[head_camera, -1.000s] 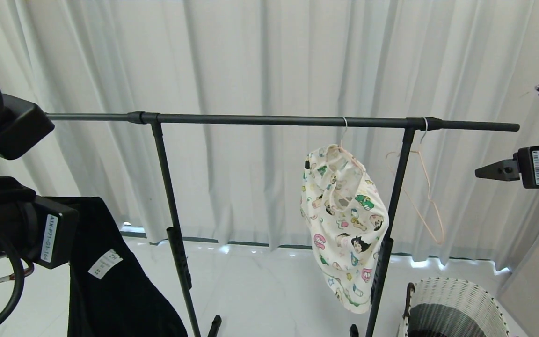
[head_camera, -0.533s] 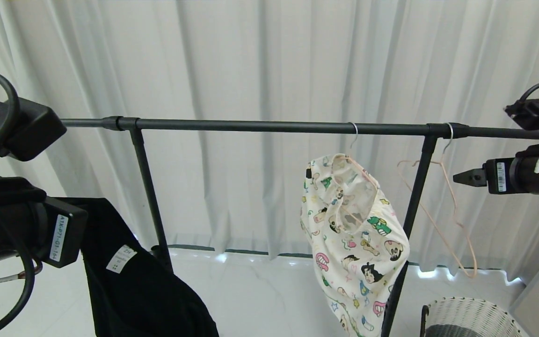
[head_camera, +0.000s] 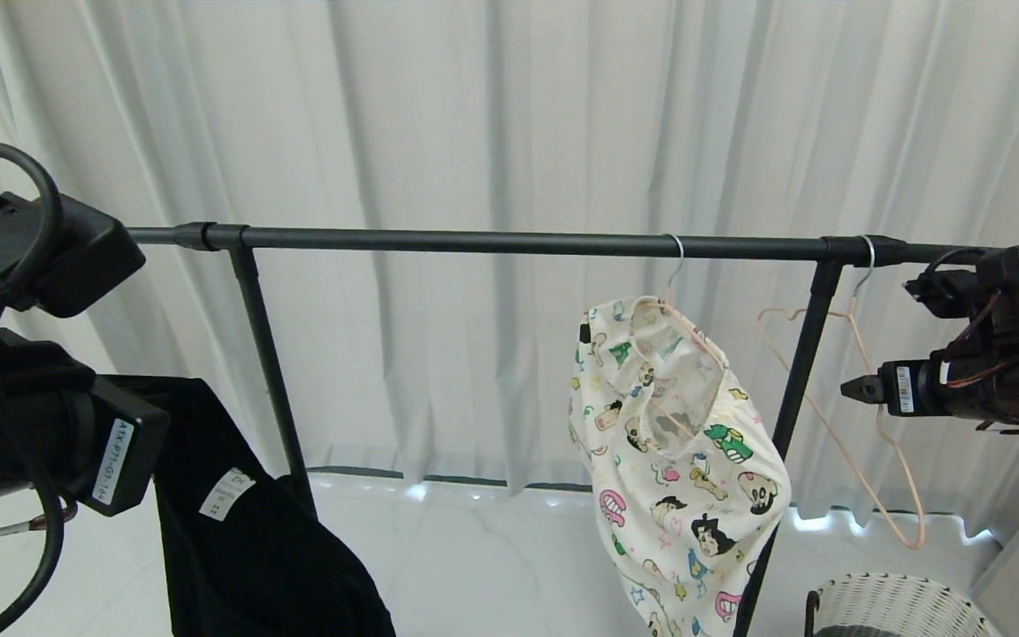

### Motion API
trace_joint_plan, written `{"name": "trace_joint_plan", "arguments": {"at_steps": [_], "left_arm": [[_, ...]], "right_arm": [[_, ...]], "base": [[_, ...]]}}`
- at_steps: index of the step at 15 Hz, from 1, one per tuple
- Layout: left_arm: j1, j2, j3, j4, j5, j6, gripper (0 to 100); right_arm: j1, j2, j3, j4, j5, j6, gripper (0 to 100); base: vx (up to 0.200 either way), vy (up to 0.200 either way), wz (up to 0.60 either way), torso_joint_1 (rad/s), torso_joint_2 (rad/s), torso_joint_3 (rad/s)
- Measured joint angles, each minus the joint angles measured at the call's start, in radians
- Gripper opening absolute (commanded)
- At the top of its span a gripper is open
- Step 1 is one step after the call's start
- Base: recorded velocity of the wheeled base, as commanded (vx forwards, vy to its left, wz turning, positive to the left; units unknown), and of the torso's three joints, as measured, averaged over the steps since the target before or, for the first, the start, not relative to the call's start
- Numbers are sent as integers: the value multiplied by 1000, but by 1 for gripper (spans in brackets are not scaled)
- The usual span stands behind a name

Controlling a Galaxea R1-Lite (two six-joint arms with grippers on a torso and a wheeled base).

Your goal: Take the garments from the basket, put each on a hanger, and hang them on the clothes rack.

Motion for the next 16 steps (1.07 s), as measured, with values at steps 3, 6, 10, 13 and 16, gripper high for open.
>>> {"name": "trace_joint_plan", "arguments": {"at_steps": [3, 6, 10, 13, 16], "left_arm": [[-1, 1, 1, 0, 1, 1, 0], [-1, 0, 2, 0, 1, 1, 0], [-2, 4, 3, 0, 1, 1, 0], [-2, 5, 5, 0, 1, 1, 0], [-2, 5, 5, 0, 0, 2, 0]], "right_arm": [[-4, 62, 18, -85, 22, 0, 100], [6, 102, 29, -109, 30, 3, 100], [8, 121, 30, -110, 81, 4, 100], [8, 124, 30, -109, 83, 4, 0], [8, 126, 30, -110, 80, 3, 0]], "base": [[0, 0, 0, 0, 0, 0], [0, 0, 0, 0, 0, 0], [0, 0, 0, 0, 0, 0], [0, 0, 0, 0, 0, 0], [0, 0, 0, 0, 0, 0]]}}
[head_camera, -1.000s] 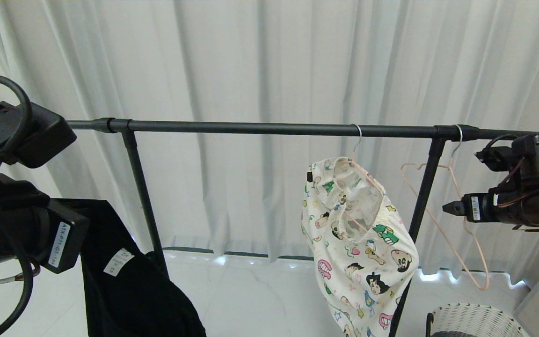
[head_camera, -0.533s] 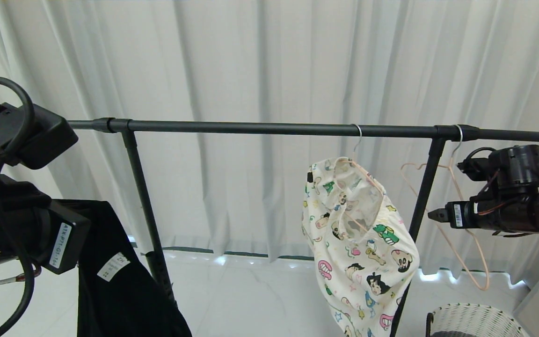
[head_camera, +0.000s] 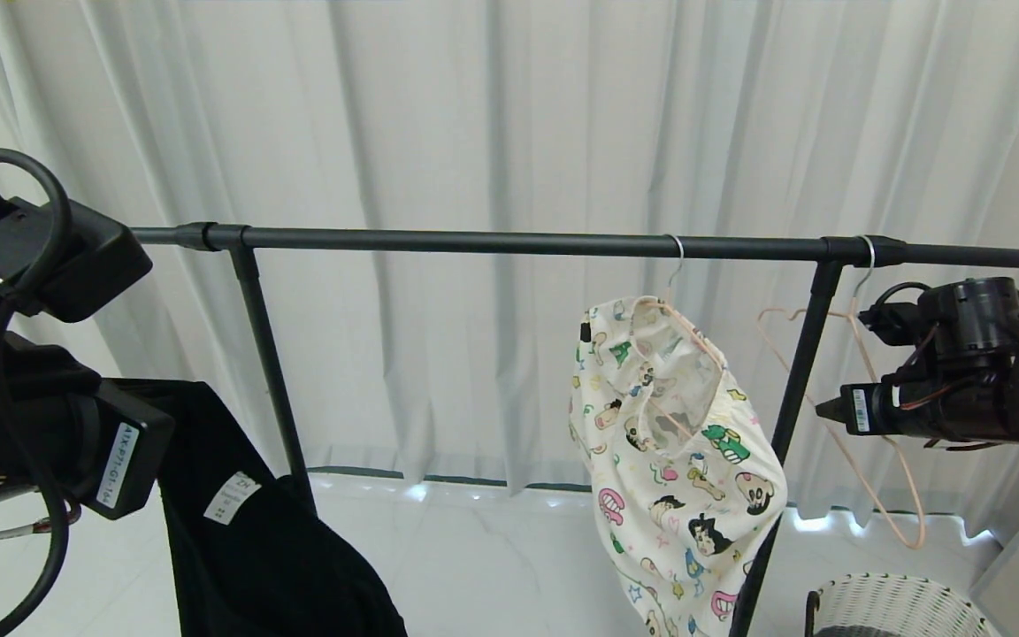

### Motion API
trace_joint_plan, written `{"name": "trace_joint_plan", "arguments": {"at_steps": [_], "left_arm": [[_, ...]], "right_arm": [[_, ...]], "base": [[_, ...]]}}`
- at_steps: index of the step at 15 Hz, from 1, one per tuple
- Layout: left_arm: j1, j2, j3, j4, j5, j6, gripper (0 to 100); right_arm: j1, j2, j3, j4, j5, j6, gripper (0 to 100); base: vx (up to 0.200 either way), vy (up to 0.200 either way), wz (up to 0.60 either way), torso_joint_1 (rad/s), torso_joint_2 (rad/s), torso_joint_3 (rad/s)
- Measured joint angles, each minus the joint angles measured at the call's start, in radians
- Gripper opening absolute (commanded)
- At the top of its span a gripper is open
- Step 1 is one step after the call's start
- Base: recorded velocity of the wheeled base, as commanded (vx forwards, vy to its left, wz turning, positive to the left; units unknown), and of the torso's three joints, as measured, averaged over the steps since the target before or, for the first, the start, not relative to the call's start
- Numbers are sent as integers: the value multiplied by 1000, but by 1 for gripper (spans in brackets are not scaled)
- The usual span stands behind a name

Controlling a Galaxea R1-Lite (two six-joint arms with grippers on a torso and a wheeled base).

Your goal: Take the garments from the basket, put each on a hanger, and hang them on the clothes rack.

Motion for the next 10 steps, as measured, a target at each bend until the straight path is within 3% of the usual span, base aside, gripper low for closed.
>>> {"name": "trace_joint_plan", "arguments": {"at_steps": [10], "left_arm": [[0, -7, 10, 0, 0, -1, 0]], "right_arm": [[-3, -62, -3, 0, 3, 4, 0]], "base": [[0, 0, 0, 0, 0, 0]]}}
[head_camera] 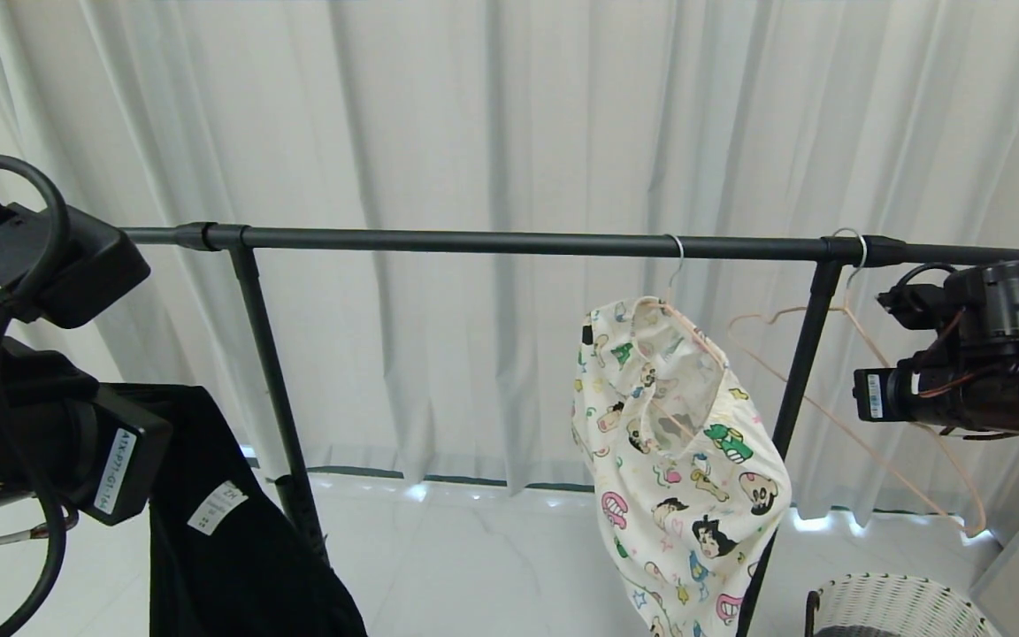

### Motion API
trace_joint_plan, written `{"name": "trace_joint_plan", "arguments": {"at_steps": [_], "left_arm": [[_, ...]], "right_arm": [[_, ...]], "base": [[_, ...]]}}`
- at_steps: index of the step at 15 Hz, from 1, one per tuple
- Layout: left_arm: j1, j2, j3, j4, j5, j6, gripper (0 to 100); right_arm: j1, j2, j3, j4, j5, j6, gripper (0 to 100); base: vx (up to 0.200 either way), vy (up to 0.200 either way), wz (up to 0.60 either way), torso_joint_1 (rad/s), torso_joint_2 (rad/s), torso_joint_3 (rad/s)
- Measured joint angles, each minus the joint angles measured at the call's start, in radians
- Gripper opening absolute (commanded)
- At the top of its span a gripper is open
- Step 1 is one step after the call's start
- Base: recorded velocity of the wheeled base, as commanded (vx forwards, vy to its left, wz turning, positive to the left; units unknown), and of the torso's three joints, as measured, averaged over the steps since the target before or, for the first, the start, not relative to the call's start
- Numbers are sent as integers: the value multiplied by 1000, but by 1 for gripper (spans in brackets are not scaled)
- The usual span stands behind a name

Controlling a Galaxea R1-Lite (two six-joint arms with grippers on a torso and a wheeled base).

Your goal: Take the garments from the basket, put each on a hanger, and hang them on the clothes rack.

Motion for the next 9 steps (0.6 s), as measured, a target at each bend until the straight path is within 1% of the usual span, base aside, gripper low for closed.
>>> {"name": "trace_joint_plan", "arguments": {"at_steps": [3, 5, 7, 9], "left_arm": [[0, -10, 0, 0, 0, 0, 0], [0, -20, 4, 0, 0, -1, 0], [1, -31, 10, 0, 0, -1, 0], [1, -39, 12, 0, 0, -1, 0]], "right_arm": [[0, -41, 3, 0, -1, 1, 0], [0, -61, 7, -26, -3, 6, 0], [0, -79, 40, -119, -2, 7, 0], [1, -104, 87, -170, -1, 7, 0]], "base": [[0, 0, 0, 0, 0, 0], [0, 0, 0, 0, 0, 0], [0, 0, 0, 0, 0, 0], [0, 0, 0, 0, 0, 0]]}}
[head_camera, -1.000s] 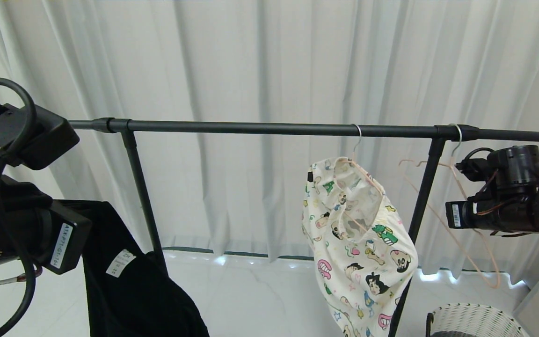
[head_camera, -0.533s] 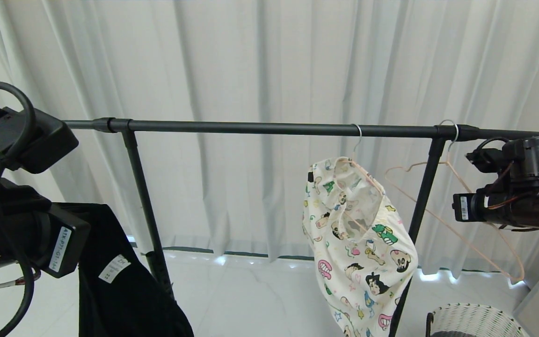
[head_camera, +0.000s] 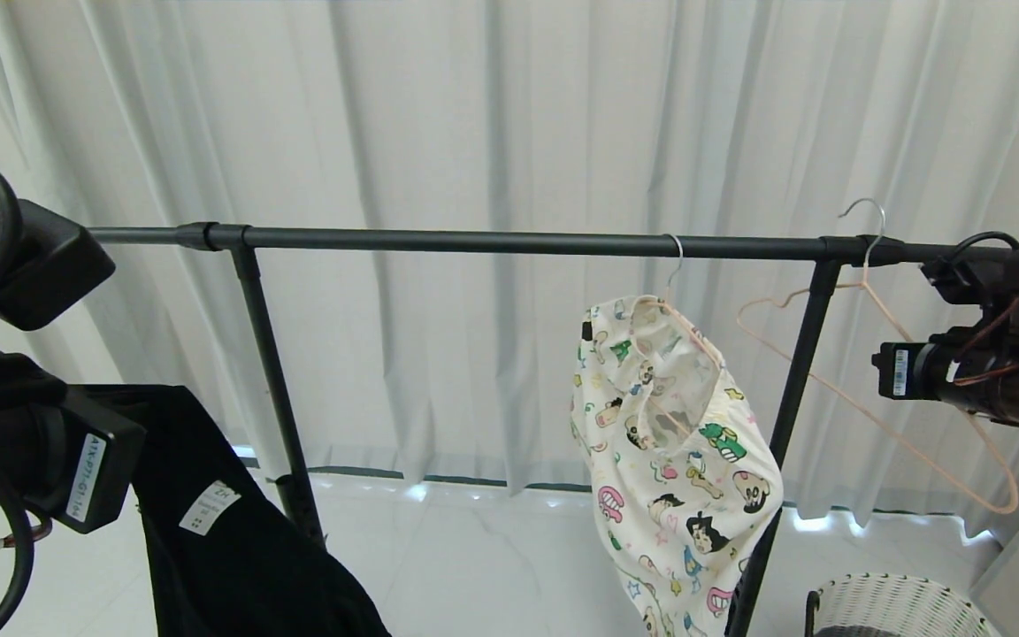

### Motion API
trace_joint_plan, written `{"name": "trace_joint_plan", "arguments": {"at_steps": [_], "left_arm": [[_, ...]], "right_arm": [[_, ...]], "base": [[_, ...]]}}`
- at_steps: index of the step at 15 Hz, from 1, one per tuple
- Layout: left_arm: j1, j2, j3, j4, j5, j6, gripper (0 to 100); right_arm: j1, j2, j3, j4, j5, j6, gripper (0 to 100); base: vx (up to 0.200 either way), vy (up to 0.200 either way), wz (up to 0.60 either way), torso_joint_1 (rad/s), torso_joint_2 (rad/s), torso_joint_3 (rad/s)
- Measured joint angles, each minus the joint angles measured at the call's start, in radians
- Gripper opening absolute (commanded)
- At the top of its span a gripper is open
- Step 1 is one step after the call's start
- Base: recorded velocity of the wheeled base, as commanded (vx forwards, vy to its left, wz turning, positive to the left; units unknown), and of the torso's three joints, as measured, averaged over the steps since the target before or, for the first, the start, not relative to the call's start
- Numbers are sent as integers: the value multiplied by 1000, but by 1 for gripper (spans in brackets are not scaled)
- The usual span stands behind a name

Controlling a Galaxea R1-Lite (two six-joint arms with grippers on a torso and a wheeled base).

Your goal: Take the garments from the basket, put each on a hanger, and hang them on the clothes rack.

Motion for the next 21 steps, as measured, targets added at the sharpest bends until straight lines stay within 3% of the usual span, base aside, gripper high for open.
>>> {"name": "trace_joint_plan", "arguments": {"at_steps": [7, 13, 18, 21], "left_arm": [[0, -14, 1, 0, 8, 1, 0], [0, -14, 1, -1, 44, 0, 0], [0, -13, 0, 0, 44, 0, 0], [0, -10, 4, 0, 44, 0, 0]], "right_arm": [[1, -104, 120, -68, -2, -10, 0], [1, -256, 287, -67, -1, -62, 0], [4, -366, 338, -63, 2, -99, 0], [14, -416, 356, -60, 50, -106, 0]], "base": [[0, 0, 0, 0, 0, 0], [-200, 0, 0, 0, -2, 4], [-200, 0, 0, 2, 3, 4], [-200, 0, 0, 2, 2, 7]]}}
